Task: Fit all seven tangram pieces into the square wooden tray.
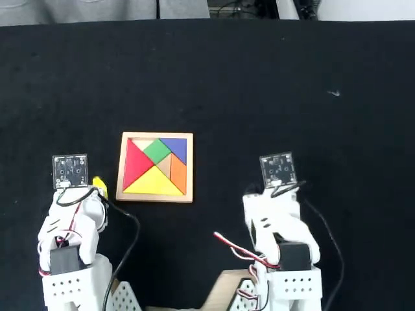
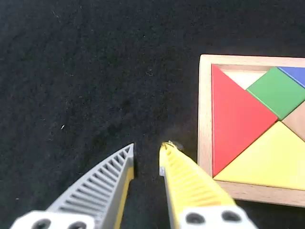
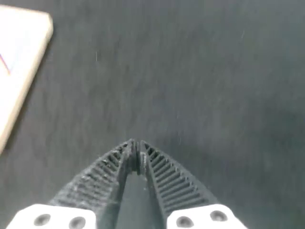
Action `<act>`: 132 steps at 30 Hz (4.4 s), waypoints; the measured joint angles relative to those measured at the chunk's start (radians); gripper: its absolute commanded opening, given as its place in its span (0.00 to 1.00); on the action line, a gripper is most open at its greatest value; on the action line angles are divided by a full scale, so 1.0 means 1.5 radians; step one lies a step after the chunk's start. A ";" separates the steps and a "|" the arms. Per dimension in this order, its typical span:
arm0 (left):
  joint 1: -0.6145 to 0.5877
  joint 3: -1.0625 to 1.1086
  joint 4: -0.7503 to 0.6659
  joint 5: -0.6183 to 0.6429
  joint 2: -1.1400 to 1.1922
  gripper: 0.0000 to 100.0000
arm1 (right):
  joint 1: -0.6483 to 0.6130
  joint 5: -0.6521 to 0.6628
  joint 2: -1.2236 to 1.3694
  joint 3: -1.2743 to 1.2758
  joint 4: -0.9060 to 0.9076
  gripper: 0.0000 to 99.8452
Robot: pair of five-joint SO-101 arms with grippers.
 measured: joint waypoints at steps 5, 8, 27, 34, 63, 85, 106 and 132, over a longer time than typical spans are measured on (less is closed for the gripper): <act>0.000 0.000 0.000 0.000 0.000 0.10 | 0.000 0.001 0.000 0.000 0.107 0.01; 0.000 0.000 0.000 0.000 0.000 0.10 | 0.000 0.001 0.000 0.000 0.116 0.01; 0.000 0.000 0.000 0.000 0.000 0.10 | 0.000 0.001 0.000 0.000 0.118 0.01; 0.000 0.000 0.000 0.000 0.000 0.10 | 0.000 0.001 0.000 0.000 0.118 0.01; 0.000 0.000 0.000 0.000 0.000 0.10 | 0.000 0.001 0.000 0.000 0.118 0.01; 0.000 0.000 0.000 0.000 0.000 0.10 | 0.000 0.001 0.000 0.000 0.118 0.01; 0.000 0.000 0.000 0.000 0.000 0.10 | 0.000 0.001 0.000 0.000 0.118 0.01; 0.000 0.000 0.000 0.000 0.000 0.10 | 0.000 0.002 0.000 0.000 0.118 0.01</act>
